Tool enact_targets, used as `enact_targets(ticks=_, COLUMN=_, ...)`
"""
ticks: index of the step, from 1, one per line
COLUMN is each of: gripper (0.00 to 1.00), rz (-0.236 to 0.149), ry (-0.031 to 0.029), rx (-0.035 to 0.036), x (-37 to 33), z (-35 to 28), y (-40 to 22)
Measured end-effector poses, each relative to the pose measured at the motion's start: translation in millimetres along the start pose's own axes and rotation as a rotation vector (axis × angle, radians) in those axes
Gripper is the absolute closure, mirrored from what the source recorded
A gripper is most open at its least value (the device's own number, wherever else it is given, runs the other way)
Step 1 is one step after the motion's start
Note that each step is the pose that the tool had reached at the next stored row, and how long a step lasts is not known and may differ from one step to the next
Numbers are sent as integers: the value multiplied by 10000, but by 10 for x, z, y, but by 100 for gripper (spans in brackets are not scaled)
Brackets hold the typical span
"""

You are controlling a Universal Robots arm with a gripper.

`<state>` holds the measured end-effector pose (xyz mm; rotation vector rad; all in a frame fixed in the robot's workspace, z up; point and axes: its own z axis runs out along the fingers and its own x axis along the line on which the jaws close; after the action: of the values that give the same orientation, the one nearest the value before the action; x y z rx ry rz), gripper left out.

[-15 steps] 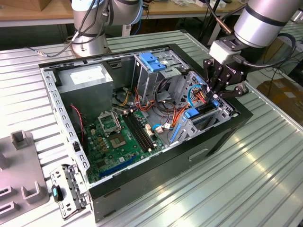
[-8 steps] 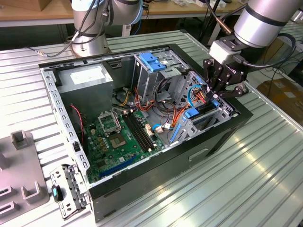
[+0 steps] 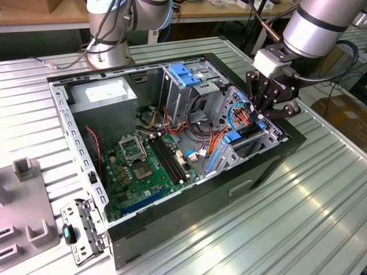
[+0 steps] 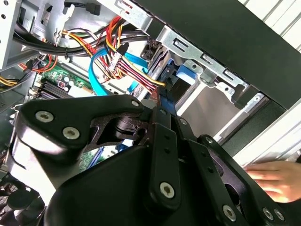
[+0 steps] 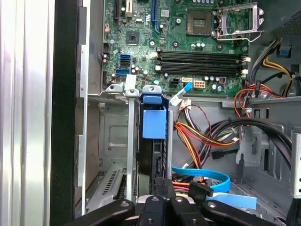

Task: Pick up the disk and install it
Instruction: 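Insert the second disk wire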

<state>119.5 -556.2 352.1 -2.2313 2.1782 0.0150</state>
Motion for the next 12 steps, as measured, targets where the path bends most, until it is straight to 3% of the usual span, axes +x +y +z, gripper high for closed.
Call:
enact_targets(ticks=2, gripper=89, rz=1, ry=2, rx=-3, x=-1, z=-24, y=1)
enact_targets(ticks=7, gripper=89, rz=2, ry=-3, rx=-49, x=-4, z=-165, y=-3)
enact_targets(ticks=8, gripper=89, rz=3, ry=-3, rx=-62, x=-7, z=-274, y=-4)
enact_targets(ticks=9, gripper=89, rz=3, ry=-2, rx=-72, x=-8, z=-313, y=-5)
enact_targets(ticks=12, gripper=89, rz=4, ry=-6, rx=-147, x=-8, z=-321, y=15)
